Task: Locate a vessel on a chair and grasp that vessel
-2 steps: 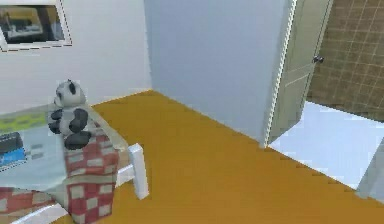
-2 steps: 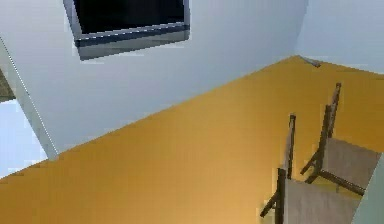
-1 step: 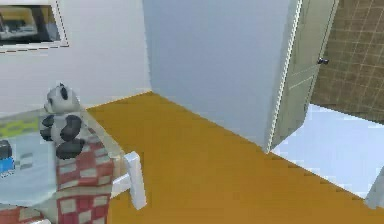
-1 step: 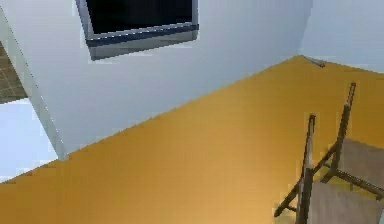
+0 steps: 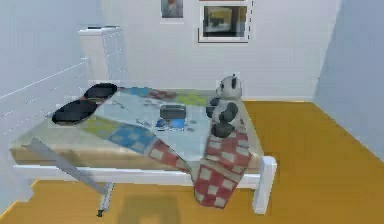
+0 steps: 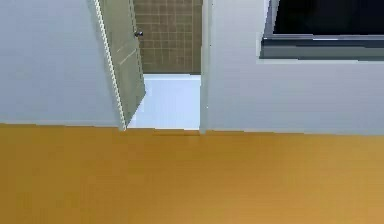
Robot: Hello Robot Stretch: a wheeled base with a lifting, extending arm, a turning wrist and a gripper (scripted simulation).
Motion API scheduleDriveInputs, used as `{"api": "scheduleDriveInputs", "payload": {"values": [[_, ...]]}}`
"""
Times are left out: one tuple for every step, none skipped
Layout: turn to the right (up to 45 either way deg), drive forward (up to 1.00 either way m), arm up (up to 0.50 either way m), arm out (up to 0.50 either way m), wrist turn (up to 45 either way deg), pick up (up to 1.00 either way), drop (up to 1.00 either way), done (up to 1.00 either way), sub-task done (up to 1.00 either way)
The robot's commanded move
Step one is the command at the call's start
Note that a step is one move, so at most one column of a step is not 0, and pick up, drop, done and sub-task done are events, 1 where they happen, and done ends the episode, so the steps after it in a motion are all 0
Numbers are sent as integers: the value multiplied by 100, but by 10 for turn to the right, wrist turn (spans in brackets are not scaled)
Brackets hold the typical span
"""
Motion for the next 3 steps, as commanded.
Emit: {"api": "scheduleDriveInputs", "payload": {"values": [[-450, 0, 0, 0, 0, 0, 0, 0, 0], [-90, 0, 0, 0, 0, 0, 0, 0, 0], [0, 40, 0, 0, 0, 0, 0, 0, 0]]}}
